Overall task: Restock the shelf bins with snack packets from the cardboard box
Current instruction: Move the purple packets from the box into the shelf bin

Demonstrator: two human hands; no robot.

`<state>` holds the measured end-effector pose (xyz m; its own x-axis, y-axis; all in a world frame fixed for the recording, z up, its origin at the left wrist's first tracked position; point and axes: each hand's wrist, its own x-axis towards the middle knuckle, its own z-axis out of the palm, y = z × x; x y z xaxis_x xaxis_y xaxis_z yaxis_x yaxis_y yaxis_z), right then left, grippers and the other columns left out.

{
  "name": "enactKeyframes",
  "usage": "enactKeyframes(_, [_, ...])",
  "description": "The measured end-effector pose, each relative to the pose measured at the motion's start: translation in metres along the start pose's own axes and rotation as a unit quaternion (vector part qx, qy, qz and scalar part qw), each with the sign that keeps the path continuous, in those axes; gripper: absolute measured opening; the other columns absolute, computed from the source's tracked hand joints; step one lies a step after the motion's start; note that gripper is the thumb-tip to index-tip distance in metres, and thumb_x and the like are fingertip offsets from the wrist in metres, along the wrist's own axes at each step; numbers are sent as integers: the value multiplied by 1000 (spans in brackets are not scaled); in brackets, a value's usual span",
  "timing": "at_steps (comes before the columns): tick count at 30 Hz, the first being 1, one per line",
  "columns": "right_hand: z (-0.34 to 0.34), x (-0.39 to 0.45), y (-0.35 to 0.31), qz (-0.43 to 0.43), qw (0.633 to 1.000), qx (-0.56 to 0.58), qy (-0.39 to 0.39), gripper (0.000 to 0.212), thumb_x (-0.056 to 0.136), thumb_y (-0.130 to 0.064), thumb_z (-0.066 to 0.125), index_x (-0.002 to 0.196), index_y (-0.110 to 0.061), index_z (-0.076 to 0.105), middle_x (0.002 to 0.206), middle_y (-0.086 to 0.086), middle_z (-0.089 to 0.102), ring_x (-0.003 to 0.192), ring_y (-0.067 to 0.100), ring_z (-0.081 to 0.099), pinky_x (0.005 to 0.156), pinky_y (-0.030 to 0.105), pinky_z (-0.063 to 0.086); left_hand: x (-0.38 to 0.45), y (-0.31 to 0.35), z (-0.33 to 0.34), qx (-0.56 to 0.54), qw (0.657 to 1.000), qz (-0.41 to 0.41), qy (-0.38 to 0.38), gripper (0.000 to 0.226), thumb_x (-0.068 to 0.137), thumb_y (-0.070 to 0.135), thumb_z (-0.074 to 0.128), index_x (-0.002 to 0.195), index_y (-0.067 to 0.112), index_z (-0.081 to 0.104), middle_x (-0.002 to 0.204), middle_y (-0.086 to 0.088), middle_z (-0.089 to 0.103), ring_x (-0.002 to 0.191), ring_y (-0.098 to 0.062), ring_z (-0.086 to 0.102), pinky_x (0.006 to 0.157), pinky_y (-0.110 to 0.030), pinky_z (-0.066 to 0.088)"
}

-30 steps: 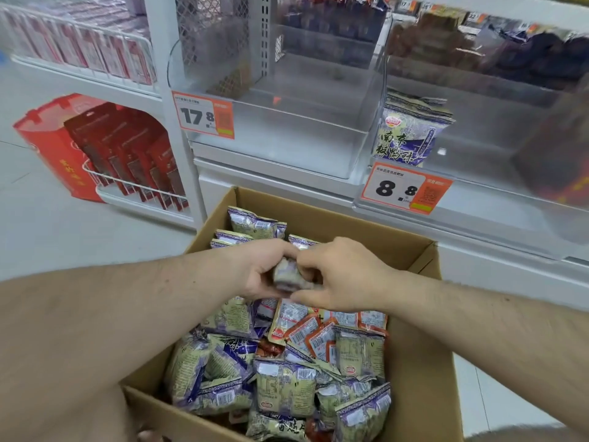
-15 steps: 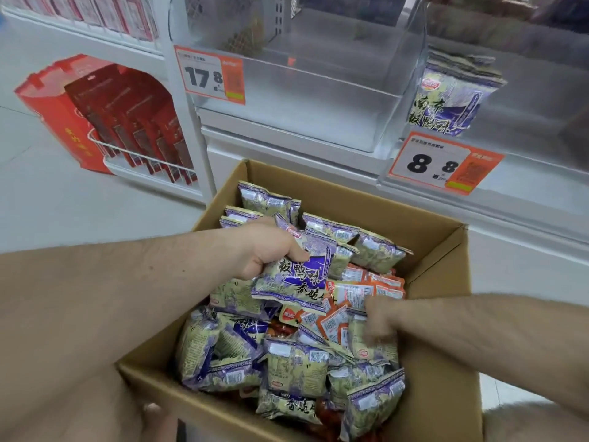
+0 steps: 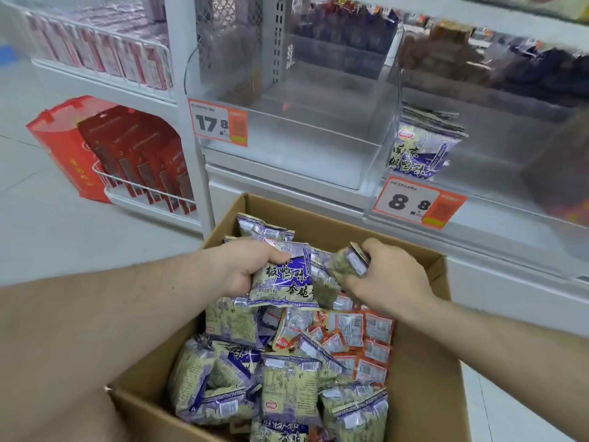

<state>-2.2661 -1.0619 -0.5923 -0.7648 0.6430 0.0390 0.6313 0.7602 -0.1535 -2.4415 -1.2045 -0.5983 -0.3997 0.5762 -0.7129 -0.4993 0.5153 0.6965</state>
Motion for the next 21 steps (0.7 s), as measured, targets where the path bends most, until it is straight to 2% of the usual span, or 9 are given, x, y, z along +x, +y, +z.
enactKeyframes(2, [-16,-9,-8,-81,983,34,160,37,69,-30,76,82,-19,43,82,-2,50,78,25,51,60,33,39,-8,-1,1,-11,1000,-4,-16,22,93,4,63,114,-2,63,84,-15,76,82,-26,72,91,-42,54])
enactKeyframes(4, [-21,-18,-19,-149,962,78,215,47,61,-18,83,91,-14,46,92,6,50,80,28,53,58,34,43,-17,-2,5,-32,999,-7,-32,32,92,7,61,123,-1,62,100,-18,75,93,-30,72,95,-45,53])
enactKeyframes(6, [-18,-26,-30,-184,957,83,210,59,57,-14,84,99,-14,43,104,11,49,81,31,56,49,32,46,-27,-1,13,-80,995,7,-51,40,92,13,53,130,2,60,111,-21,72,104,-35,69,98,-50,51])
enactKeyframes(8, [-14,-33,-37,-201,958,49,198,66,53,-18,84,104,-16,42,118,12,49,89,34,60,46,35,51,-37,1,20,-137,987,37,-79,47,93,24,40,129,3,61,115,-22,70,107,-37,67,93,-47,51])
enactKeyframes(11, [-14,-36,-36,-246,952,25,183,61,55,-29,75,106,-14,45,130,15,48,110,38,54,65,46,57,-49,5,27,-182,972,77,-125,59,99,47,31,110,6,72,102,-18,74,88,-31,74,76,-38,52])
enactKeyframes(13, [-16,-38,-34,-272,947,46,163,55,59,-35,70,104,-12,49,132,15,48,119,38,48,79,50,53,-54,7,31,-173,967,104,-156,63,96,58,41,108,8,76,106,-17,74,90,-30,74,75,-40,57])
enactKeyframes(15, [-20,-41,-32,-277,946,81,150,54,63,-43,70,102,-9,55,134,12,48,123,35,45,87,50,50,-55,7,34,-146,967,122,-168,54,89,52,57,116,8,72,114,-18,71,99,-31,71,87,-45,57])
enactKeyframes(18, [-27,-46,-29,-290,938,113,150,47,74,-46,66,102,-9,59,135,10,49,125,32,43,98,46,44,-48,4,34,-129,965,183,-137,34,80,29,70,106,8,70,94,-15,73,82,-27,72,70,-37,61])
enactKeyframes(21, [-36,-45,-25,-311,924,136,174,30,81,-33,62,98,-8,62,131,11,54,122,31,45,106,34,35,-46,6,37,-106,958,229,-138,41,75,10,73,114,2,65,98,-19,72,85,-29,70,72,-38,60])
